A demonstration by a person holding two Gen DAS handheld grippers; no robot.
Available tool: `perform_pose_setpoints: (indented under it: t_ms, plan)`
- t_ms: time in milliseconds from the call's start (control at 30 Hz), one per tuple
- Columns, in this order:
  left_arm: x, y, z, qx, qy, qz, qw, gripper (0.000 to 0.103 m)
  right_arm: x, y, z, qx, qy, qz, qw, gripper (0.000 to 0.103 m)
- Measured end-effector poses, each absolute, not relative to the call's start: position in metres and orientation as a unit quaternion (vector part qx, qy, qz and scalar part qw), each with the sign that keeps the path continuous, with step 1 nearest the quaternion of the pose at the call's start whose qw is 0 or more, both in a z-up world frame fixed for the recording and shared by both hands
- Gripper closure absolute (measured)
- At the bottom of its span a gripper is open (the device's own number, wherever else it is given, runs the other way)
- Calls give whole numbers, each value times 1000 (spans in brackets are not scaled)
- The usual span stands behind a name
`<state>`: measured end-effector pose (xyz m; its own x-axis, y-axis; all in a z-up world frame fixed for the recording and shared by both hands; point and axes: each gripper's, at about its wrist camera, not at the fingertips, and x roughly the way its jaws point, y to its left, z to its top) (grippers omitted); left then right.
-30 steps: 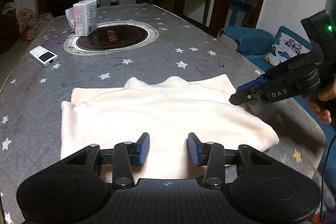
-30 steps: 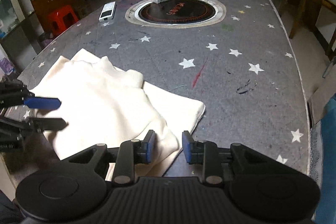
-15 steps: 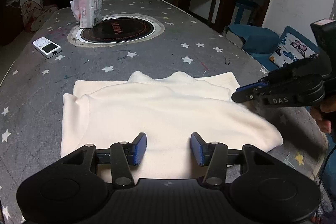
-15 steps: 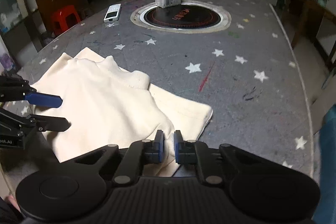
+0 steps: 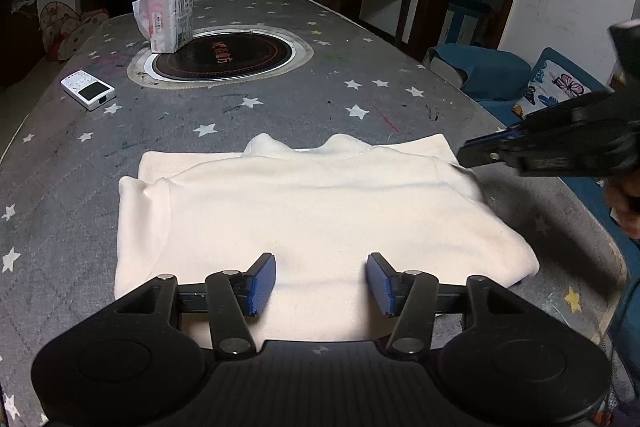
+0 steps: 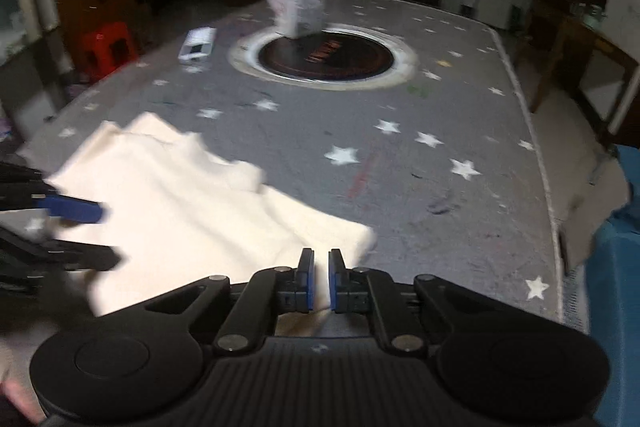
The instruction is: Fold clothes
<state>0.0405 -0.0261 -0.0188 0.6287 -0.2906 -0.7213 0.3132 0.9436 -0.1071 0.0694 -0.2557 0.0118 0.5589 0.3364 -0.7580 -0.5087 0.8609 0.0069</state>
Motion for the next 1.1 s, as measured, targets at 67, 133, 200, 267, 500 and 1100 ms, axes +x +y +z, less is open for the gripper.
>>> perform_pose_setpoints:
  t_ms: [67,133,200,267,500,1100]
  plan:
    - [41,-26,-19,13,397,-167,902,47,56,-249,17,-116,405,269,866,94]
    - [41,-26,-19,11,398,-167,902,46,40,-240,17,-135,406,294,855,93]
    - [41,-26,-19,12,397,-167,902,46,29,-234,13,-150,408,308,846,93]
    - [41,-26,-19,11,397,-167,902,46,24,-232,4,-161,414,307,842,93]
    - [42,-26,-19,11,398,-165,902,42,25,-231,6,-161,413,297,846,90]
    - [40,3,-1,12,371,-116,921,10,38,-205,11,-164,389,311,852,68]
